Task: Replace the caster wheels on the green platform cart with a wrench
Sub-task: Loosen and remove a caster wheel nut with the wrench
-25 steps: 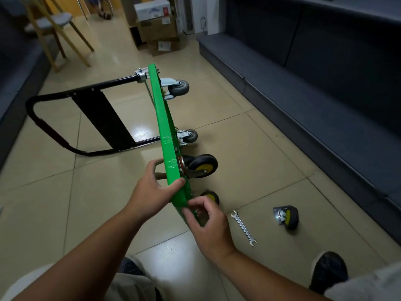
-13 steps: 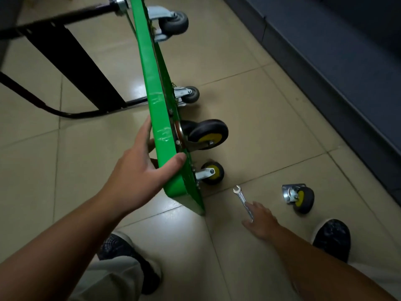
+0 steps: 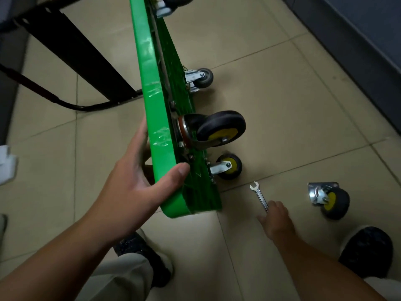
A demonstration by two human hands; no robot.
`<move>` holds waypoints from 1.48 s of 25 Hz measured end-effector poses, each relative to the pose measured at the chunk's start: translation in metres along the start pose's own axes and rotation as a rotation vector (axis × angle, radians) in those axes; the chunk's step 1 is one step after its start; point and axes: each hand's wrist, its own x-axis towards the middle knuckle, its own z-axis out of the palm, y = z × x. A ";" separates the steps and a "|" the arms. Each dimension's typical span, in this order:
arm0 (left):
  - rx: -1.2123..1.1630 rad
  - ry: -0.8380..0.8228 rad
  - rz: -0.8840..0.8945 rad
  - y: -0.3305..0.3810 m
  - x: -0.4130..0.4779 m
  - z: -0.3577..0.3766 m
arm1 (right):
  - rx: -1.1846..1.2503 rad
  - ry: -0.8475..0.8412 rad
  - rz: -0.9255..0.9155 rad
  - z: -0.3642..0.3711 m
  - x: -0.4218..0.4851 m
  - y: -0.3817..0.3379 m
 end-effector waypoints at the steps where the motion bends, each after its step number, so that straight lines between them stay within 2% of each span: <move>1: -0.001 0.000 0.012 0.001 0.001 0.002 | -0.025 0.015 -0.008 0.002 0.002 0.002; 6: -0.007 0.005 0.044 0.005 0.003 0.005 | -0.150 0.078 -0.033 0.004 0.006 0.008; 10: -0.011 0.000 0.040 0.004 0.002 0.004 | -0.174 0.022 0.016 0.002 0.002 0.017; 13: -0.010 0.002 0.030 0.004 0.003 0.004 | -0.038 -0.075 0.070 0.000 -0.002 0.021; 18: -0.021 0.000 0.045 0.007 0.003 0.005 | 0.185 -0.207 -0.052 -0.024 -0.006 0.003; 21: -0.031 -0.019 0.036 0.009 0.005 0.004 | 0.389 -0.151 -0.010 -0.047 -0.011 -0.017; 26: -0.049 -0.044 0.002 0.009 0.005 -0.002 | 0.534 -0.114 -0.053 -0.107 -0.037 -0.044; 30: 0.016 -0.085 -0.003 0.008 0.008 -0.007 | 0.547 0.028 -0.130 -0.161 -0.062 -0.060; 32: 0.037 -0.084 -0.017 0.007 0.007 -0.009 | 0.667 0.070 -0.185 -0.187 -0.078 -0.072; 34: 0.092 -0.080 -0.024 0.009 0.006 -0.010 | 0.799 0.077 -0.230 -0.210 -0.104 -0.085; 37: 0.127 -0.073 -0.044 0.013 0.003 -0.009 | 0.874 0.026 -0.293 -0.231 -0.156 -0.098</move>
